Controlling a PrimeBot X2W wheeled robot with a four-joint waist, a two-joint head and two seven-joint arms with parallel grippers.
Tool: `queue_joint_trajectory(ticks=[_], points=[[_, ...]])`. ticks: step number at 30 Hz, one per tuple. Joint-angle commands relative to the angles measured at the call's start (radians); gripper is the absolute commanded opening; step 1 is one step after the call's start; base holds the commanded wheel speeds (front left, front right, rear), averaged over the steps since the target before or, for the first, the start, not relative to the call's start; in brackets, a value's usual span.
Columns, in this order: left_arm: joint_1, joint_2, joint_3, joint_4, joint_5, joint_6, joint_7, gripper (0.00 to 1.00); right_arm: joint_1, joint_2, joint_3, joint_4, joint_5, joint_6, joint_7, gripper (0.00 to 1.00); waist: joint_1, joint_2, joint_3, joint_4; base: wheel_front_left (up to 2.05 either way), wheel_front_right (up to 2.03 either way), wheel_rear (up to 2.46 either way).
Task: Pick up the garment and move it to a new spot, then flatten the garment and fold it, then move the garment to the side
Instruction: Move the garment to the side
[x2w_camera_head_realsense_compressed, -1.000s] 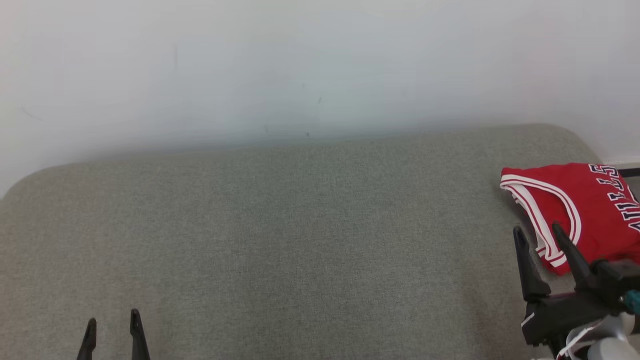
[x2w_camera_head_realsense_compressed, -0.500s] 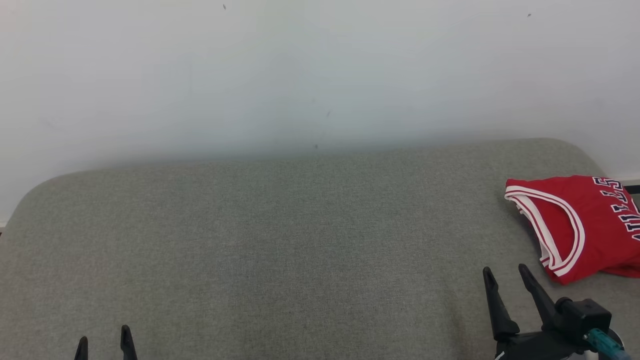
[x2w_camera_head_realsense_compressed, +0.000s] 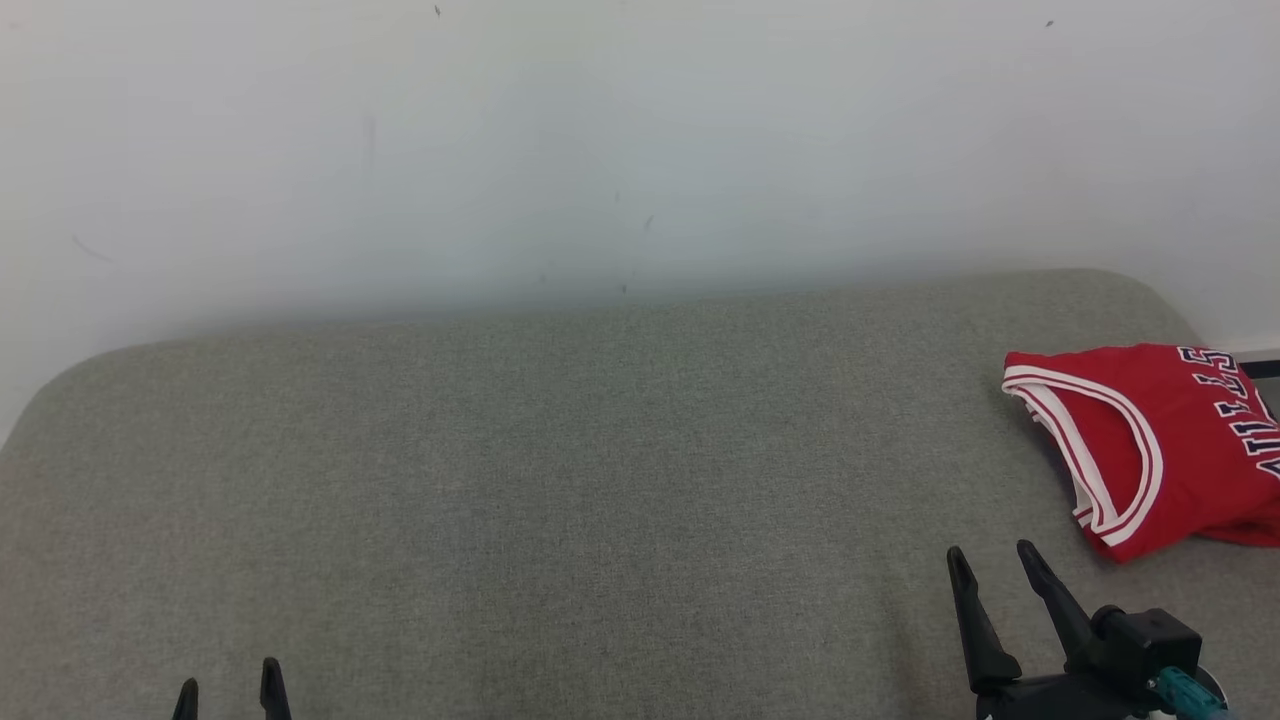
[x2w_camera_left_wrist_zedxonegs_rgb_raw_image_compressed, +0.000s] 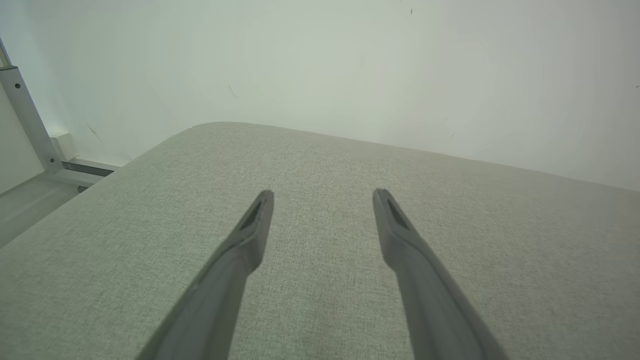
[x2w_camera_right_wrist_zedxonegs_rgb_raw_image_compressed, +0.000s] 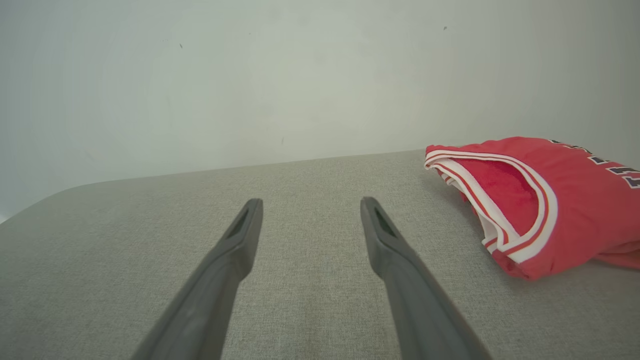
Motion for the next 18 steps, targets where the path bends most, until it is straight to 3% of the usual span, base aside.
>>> queue_joint_trajectory(ticks=[1,18], points=[[-0.008,-0.002,-0.003,0.005,-0.005,-0.005,-0.003,1.00,-0.002,0.002,0.005,0.002,0.010,-0.003,-0.005,1.00,0.0000,0.0000,0.003,-0.002,0.00,0.00,0.00],[-0.022,-0.002,-0.007,0.003,-0.010,-0.015,-0.003,1.00,-0.016,-0.008,0.025,0.006,0.022,-0.003,-0.011,1.00,0.0000,0.0000,0.017,-0.005,0.00,0.00,0.00]])
